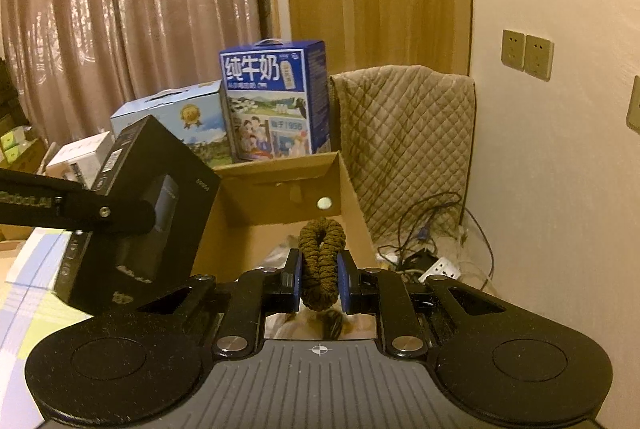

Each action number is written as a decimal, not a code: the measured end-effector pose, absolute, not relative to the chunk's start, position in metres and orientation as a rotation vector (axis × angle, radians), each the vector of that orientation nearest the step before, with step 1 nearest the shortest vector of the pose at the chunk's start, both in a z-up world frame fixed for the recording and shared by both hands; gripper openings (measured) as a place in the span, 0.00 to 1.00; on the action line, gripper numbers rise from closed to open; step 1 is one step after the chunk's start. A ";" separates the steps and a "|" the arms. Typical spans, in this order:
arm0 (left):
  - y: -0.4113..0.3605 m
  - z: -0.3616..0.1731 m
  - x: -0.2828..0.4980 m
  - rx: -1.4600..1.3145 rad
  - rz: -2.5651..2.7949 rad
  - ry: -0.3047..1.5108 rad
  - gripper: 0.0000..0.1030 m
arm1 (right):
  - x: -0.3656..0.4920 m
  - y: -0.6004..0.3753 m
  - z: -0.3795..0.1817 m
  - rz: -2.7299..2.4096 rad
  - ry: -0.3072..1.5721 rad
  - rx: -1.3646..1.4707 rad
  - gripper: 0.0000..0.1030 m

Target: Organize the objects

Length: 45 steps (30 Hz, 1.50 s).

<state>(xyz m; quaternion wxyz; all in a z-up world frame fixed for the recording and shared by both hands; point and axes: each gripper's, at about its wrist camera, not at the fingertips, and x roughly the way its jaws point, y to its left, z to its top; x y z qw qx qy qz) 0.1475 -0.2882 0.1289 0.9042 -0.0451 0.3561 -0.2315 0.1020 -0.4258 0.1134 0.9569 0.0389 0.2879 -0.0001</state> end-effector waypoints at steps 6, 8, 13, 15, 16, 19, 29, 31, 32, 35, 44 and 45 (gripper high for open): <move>-0.305 0.107 0.176 -0.079 -0.471 0.737 0.42 | 0.120 -0.438 0.100 -0.017 0.598 0.106 0.14; -0.301 0.100 0.176 -0.080 -0.458 0.740 0.42 | 0.122 -0.439 0.093 -0.012 0.607 0.107 0.14; -0.278 0.084 0.173 -0.115 -0.423 0.776 0.42 | 0.123 -0.438 0.081 0.003 0.624 0.121 0.14; -0.269 0.078 0.170 -0.119 -0.410 0.787 0.42 | 0.123 -0.438 0.078 0.007 0.628 0.126 0.14; -0.266 0.076 0.168 -0.119 -0.406 0.789 0.42 | 0.123 -0.438 0.078 0.009 0.631 0.130 0.14; -0.258 0.070 0.164 -0.130 -0.392 0.799 0.42 | 0.124 -0.439 0.077 0.012 0.635 0.138 0.14; -0.252 0.061 0.157 -0.134 -0.372 0.813 0.58 | 0.136 -0.448 0.089 0.069 0.590 0.239 0.55; -0.251 0.061 0.156 -0.129 -0.364 0.815 0.66 | 0.135 -0.452 0.092 0.053 0.564 0.266 0.62; -0.250 0.061 0.155 -0.123 -0.359 0.815 0.67 | 0.134 -0.454 0.093 0.050 0.559 0.265 0.62; -0.249 0.062 0.149 -0.105 -0.346 0.814 0.71 | 0.129 -0.457 0.094 0.038 0.562 0.266 0.62; -0.233 0.073 0.106 -0.101 -0.315 0.778 0.93 | 0.092 -0.458 0.105 0.014 0.611 0.263 0.62; -0.232 0.075 0.100 -0.096 -0.314 0.774 0.95 | 0.086 -0.456 0.107 0.013 0.615 0.261 0.62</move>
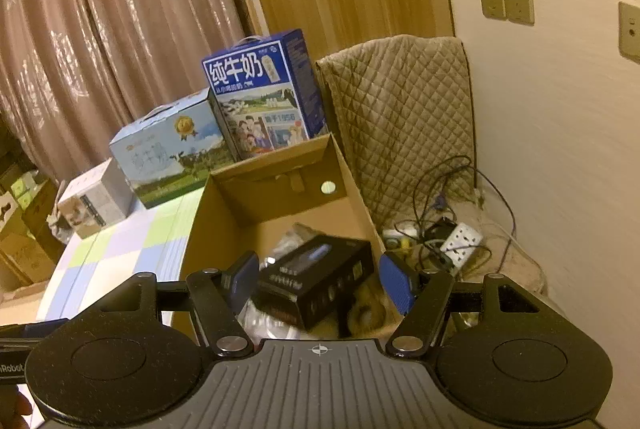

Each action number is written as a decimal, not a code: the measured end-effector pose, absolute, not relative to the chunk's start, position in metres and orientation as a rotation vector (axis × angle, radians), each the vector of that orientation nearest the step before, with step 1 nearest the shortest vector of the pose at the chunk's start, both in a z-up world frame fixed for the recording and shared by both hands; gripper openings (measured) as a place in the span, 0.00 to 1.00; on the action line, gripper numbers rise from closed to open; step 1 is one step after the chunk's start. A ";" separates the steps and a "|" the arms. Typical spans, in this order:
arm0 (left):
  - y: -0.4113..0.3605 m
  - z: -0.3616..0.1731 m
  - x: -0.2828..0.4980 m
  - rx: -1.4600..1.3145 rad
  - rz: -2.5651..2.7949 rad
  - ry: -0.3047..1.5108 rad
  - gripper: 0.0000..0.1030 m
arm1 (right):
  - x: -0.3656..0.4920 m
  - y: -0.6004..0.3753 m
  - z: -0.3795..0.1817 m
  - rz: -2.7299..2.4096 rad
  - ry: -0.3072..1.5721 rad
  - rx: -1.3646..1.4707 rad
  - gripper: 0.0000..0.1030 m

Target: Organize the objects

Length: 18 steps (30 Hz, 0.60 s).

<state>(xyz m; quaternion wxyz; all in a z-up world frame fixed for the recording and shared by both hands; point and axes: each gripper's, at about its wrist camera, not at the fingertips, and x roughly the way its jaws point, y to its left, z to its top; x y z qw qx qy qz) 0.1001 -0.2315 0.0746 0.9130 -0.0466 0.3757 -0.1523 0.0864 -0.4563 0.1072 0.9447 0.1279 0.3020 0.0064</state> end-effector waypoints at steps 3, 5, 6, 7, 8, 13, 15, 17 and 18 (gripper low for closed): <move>-0.226 0.080 0.076 -0.094 -0.301 0.755 0.99 | 0.065 -0.449 0.115 0.013 0.626 0.248 0.63; -0.222 0.084 0.062 -0.102 -0.299 0.745 0.99 | 0.050 -0.442 0.119 0.017 0.644 0.239 0.64; -0.219 0.086 0.054 -0.107 -0.297 0.740 0.99 | 0.042 -0.438 0.120 0.022 0.653 0.233 0.65; -0.217 0.087 0.046 -0.108 -0.292 0.736 0.99 | 0.033 -0.433 0.121 0.027 0.659 0.220 0.67; -0.215 0.089 0.038 -0.106 -0.286 0.732 0.99 | 0.025 -0.428 0.121 0.031 0.664 0.206 0.69; -0.200 0.096 0.001 -0.111 -0.252 0.722 0.99 | -0.015 -0.401 0.117 0.045 0.678 0.154 0.72; -0.196 0.099 -0.012 -0.115 -0.243 0.728 0.99 | -0.032 -0.395 0.115 0.047 0.680 0.156 0.73; -0.192 0.102 -0.025 -0.121 -0.235 0.730 0.99 | -0.044 -0.388 0.114 0.055 0.685 0.150 0.73; -0.191 0.103 -0.031 -0.120 -0.232 0.730 0.99 | -0.050 -0.385 0.113 0.057 0.686 0.143 0.74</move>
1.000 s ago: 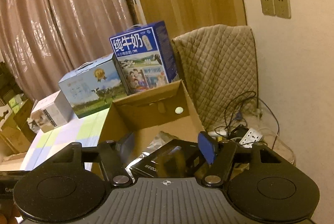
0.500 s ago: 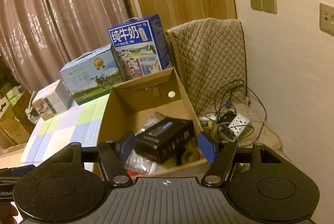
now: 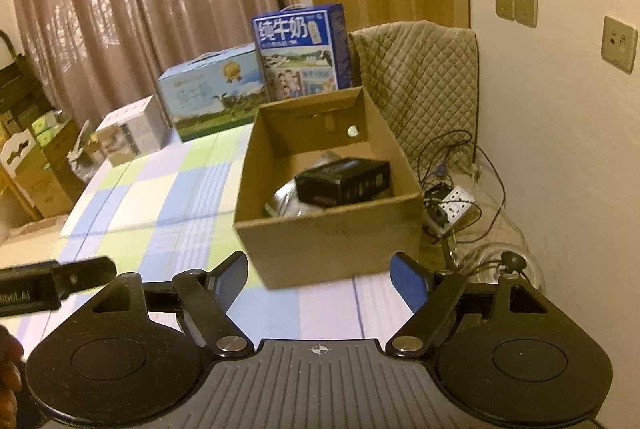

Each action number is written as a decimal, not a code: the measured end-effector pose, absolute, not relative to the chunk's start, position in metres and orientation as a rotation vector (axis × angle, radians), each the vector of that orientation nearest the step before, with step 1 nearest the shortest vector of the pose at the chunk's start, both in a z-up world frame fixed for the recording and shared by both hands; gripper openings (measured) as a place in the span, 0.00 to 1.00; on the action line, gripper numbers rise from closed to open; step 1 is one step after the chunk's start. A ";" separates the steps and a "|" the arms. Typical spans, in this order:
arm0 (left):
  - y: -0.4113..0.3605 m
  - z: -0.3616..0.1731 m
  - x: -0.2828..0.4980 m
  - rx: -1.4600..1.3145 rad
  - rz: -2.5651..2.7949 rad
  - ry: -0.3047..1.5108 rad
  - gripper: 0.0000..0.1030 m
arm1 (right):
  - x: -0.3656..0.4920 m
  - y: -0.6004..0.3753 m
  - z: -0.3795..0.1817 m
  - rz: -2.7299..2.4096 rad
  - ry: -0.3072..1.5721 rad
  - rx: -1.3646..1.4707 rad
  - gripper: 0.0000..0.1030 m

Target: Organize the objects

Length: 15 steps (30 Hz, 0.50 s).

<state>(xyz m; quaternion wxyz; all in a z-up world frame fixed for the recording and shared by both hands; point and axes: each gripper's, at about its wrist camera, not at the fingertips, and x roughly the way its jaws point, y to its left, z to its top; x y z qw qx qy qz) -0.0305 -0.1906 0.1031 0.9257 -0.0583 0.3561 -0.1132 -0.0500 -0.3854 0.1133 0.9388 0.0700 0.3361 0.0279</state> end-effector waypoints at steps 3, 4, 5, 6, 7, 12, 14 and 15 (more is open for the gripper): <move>-0.185 0.109 -0.046 -0.123 -0.215 0.729 0.99 | -0.067 -0.376 0.113 0.065 0.692 0.123 0.74; -0.183 0.111 -0.051 -0.124 -0.211 0.730 0.99 | -0.073 -0.373 0.113 0.070 0.694 0.123 0.74; -0.180 0.112 -0.055 -0.127 -0.207 0.729 0.99 | -0.078 -0.370 0.113 0.075 0.694 0.123 0.74; -0.177 0.114 -0.060 -0.134 -0.202 0.726 0.99 | -0.082 -0.368 0.114 0.079 0.693 0.120 0.74; -0.173 0.115 -0.063 -0.141 -0.195 0.722 0.99 | -0.087 -0.365 0.115 0.083 0.693 0.114 0.74; -0.159 0.117 -0.080 -0.132 -0.161 0.716 0.99 | -0.102 -0.353 0.118 0.092 0.694 0.081 0.74; -0.155 0.116 -0.085 -0.132 -0.152 0.718 0.99 | -0.106 -0.350 0.119 0.092 0.697 0.081 0.74; -0.154 0.116 -0.088 -0.130 -0.146 0.716 0.99 | -0.107 -0.350 0.119 0.092 0.698 0.079 0.74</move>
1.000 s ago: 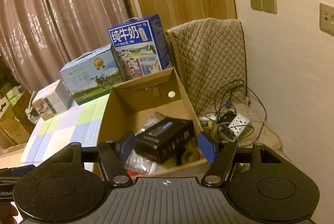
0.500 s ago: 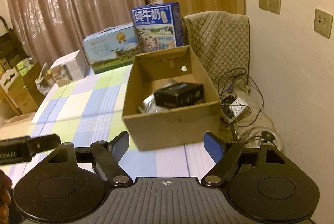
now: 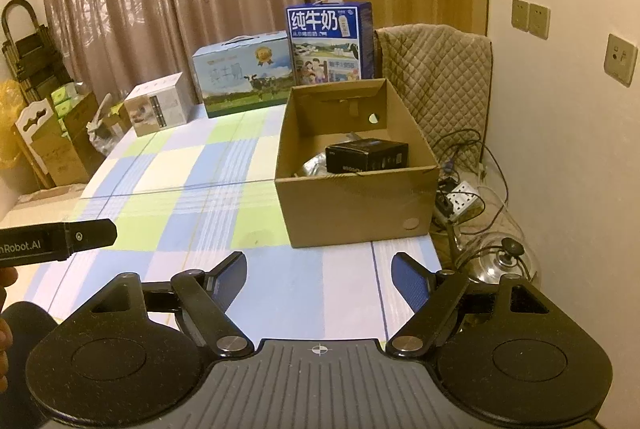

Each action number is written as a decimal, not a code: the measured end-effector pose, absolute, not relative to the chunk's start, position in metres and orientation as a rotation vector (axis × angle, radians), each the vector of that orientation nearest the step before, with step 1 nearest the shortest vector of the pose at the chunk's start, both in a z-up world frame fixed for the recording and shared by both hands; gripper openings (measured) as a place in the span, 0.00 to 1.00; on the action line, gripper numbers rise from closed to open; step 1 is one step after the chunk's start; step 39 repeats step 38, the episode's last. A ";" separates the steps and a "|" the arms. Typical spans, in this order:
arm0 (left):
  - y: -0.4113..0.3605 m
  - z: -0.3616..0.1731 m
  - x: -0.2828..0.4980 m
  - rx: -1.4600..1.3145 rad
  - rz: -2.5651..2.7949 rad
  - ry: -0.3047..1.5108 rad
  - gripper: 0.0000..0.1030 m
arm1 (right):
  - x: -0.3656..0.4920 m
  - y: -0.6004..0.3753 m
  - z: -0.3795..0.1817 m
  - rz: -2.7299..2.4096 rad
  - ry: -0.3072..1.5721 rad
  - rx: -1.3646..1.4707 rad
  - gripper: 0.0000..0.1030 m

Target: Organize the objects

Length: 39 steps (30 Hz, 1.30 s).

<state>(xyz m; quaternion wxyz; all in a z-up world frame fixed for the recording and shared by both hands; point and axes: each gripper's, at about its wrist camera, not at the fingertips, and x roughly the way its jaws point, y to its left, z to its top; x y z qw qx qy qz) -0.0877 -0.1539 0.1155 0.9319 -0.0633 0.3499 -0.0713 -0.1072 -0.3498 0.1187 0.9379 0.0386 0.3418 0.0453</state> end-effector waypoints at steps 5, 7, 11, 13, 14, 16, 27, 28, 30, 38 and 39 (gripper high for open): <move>-0.153 0.112 -0.093 -0.130 -0.146 0.722 0.99 | -0.112 -0.349 0.118 0.082 0.705 0.081 0.74; -0.154 0.110 -0.095 -0.126 -0.152 0.723 0.99 | -0.113 -0.349 0.116 0.075 0.711 0.080 0.74; -0.157 0.107 -0.100 -0.110 -0.162 0.722 0.99 | -0.115 -0.347 0.114 0.074 0.721 0.075 0.74; -0.159 0.106 -0.100 -0.102 -0.166 0.722 0.99 | -0.116 -0.346 0.113 0.076 0.723 0.073 0.74; -0.160 0.105 -0.101 -0.098 -0.167 0.722 0.99 | -0.116 -0.346 0.112 0.076 0.724 0.072 0.74; -0.162 0.104 -0.100 -0.090 -0.172 0.722 0.99 | -0.116 -0.346 0.111 0.077 0.726 0.071 0.74; -0.164 0.102 -0.100 -0.073 -0.179 0.724 0.99 | -0.116 -0.347 0.110 0.075 0.725 0.076 0.74; -0.165 0.102 -0.100 -0.071 -0.181 0.723 0.99 | -0.116 -0.348 0.110 0.075 0.725 0.076 0.74; -0.165 0.101 -0.101 -0.070 -0.183 0.724 0.99 | -0.116 -0.348 0.110 0.076 0.725 0.076 0.74; -0.166 0.100 -0.101 -0.068 -0.188 0.723 0.99 | -0.117 -0.348 0.109 0.075 0.726 0.077 0.74; -0.166 0.100 -0.101 -0.068 -0.188 0.723 0.99 | -0.117 -0.348 0.109 0.075 0.726 0.077 0.74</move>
